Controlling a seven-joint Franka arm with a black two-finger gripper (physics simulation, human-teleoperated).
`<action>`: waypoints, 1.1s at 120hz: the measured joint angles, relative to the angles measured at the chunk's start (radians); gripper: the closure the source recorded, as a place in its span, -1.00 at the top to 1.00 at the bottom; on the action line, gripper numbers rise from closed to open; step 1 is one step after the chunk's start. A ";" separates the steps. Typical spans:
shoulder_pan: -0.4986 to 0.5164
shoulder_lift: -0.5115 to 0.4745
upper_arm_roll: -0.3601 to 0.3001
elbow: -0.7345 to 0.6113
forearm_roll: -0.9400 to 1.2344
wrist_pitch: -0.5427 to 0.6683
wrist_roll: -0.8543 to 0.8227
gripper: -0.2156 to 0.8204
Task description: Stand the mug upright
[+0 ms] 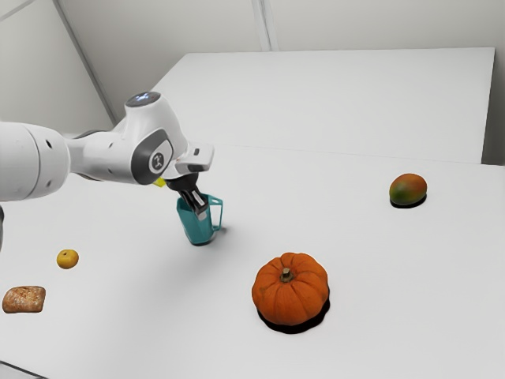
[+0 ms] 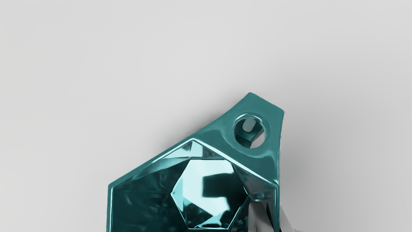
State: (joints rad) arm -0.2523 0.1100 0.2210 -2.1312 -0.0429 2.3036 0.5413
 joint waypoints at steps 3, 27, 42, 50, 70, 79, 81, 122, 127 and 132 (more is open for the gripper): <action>0.000 0.000 0.000 0.000 -0.001 0.000 -0.001 -0.88; -0.001 -0.015 0.000 0.001 -0.005 -0.005 -0.008 -0.09; 0.008 -0.057 -0.013 0.011 -0.006 -0.022 -0.015 0.21; 0.010 -0.069 -0.026 0.060 -0.006 -0.051 -0.020 0.31; 0.095 -0.065 -0.123 0.271 -0.005 -0.209 -0.047 0.46; 0.127 -0.048 -0.139 0.371 -0.004 -0.292 -0.064 0.50; 0.134 -0.046 -0.140 0.392 -0.004 -0.311 -0.068 0.50; 0.338 -0.032 -0.268 0.594 0.003 -0.594 -0.139 0.57; 0.331 -0.026 -0.262 0.609 0.004 -0.618 -0.145 0.57; 0.328 -0.023 -0.259 0.617 0.004 -0.638 -0.151 0.57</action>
State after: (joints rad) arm 0.0757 0.0866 -0.0385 -1.5145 -0.0385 1.6660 0.3907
